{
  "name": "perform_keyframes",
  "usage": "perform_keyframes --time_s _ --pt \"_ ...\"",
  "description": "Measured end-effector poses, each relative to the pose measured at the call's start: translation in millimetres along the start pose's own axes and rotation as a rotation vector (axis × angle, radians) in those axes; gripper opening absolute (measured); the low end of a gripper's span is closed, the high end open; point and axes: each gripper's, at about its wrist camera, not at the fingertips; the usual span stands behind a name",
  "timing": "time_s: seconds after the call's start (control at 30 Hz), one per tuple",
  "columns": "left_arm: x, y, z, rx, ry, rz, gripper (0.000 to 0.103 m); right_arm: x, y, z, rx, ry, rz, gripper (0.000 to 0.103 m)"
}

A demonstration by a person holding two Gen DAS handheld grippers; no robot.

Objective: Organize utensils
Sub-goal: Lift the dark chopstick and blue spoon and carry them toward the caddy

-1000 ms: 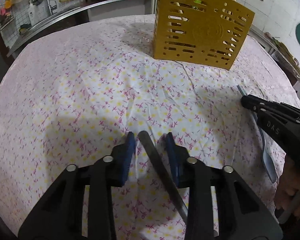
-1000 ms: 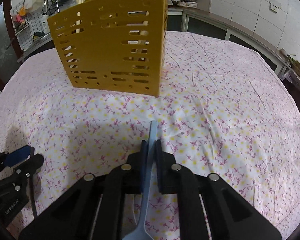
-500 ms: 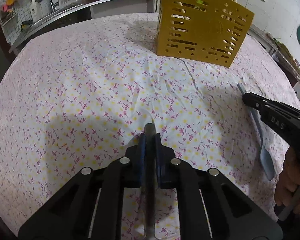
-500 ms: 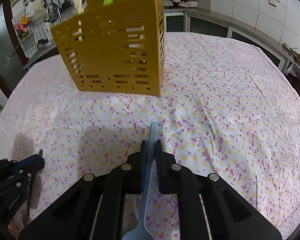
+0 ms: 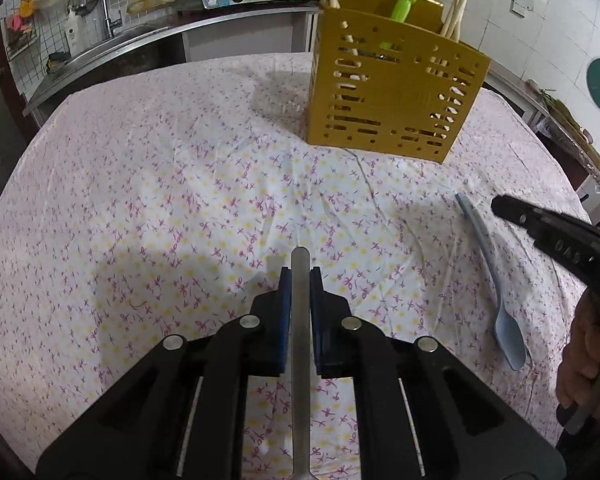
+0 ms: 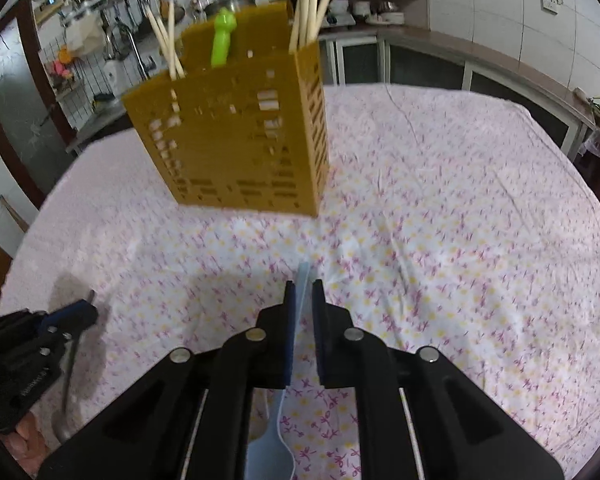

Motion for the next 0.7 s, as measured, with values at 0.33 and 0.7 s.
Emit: perform_keyframes --time_s 0.33,0.7 --pt "-6 6 11 0.014 0.008 -0.015 0.007 -5 9 32 0.004 0.050 -0.001 0.014" --pt "-15 10 29 0.030 0.024 -0.021 0.007 -14 14 41 0.020 0.073 -0.012 0.007"
Point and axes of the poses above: each gripper's, at about its wrist camera, not at the fingertips, and z roughly the way its jaws point, y to its left, x to its underside, and after that the axes turned 4 degrees about x, right-handed
